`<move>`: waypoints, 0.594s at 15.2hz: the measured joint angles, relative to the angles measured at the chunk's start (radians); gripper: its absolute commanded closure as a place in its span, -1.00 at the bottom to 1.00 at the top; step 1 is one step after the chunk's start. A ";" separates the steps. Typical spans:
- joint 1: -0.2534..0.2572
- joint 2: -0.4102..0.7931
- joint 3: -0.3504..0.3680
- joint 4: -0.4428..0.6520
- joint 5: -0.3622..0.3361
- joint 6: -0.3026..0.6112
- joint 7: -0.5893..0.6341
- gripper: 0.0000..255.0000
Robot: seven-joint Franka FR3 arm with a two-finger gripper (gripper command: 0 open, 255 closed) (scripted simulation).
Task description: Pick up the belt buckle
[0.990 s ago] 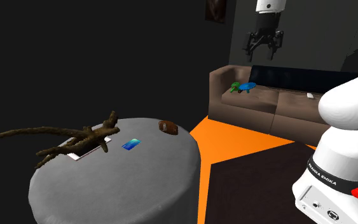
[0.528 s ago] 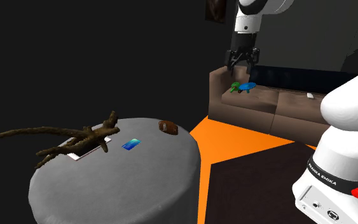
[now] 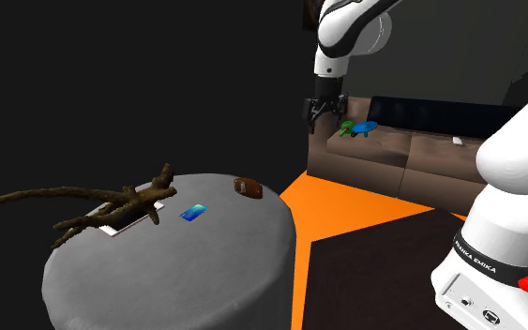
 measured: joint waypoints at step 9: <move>0.049 0.323 0.071 0.116 -0.054 0.199 0.014 -1.00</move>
